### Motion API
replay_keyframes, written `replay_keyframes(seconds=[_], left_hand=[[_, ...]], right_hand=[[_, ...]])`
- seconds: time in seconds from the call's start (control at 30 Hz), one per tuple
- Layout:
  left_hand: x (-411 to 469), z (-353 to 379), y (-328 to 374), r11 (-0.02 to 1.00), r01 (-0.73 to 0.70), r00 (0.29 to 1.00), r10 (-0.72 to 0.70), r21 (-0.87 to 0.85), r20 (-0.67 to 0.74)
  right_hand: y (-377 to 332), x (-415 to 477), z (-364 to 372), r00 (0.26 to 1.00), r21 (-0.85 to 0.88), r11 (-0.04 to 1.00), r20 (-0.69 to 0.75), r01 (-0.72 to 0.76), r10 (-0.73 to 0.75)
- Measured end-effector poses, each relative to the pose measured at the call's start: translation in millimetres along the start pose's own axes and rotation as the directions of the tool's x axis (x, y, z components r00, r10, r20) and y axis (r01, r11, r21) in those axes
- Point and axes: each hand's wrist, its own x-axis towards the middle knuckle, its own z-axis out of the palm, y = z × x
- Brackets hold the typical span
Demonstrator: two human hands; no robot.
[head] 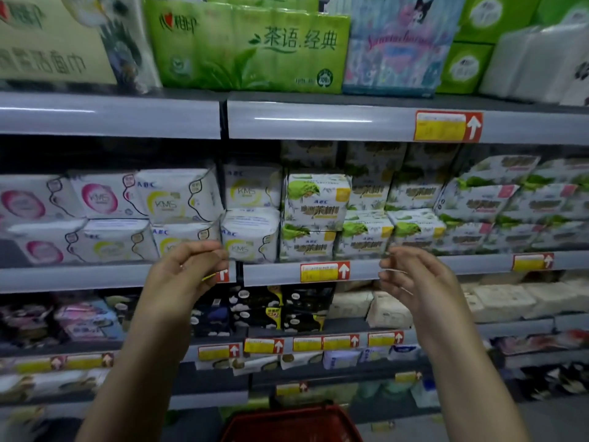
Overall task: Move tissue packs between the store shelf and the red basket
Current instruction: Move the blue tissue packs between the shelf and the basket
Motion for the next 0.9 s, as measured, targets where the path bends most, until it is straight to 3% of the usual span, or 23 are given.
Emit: replay_keyframes(seconds=[0.6,0.9], left_hand=[[16.6,-3.1,-95.7,0.967,0.199,0.968,-0.219,0.157,0.123],[33.9,-14.1,-186.4,0.901,0.373,0.926,-0.378,0.223,-0.023]], right_hand=[[102.3,42.5,-34.8,0.974,-0.104,0.969,-0.043,-0.225,0.222],[193.0,63.6,-52.1,0.928,-0.076,0.926,-0.088,-0.369,0.362]])
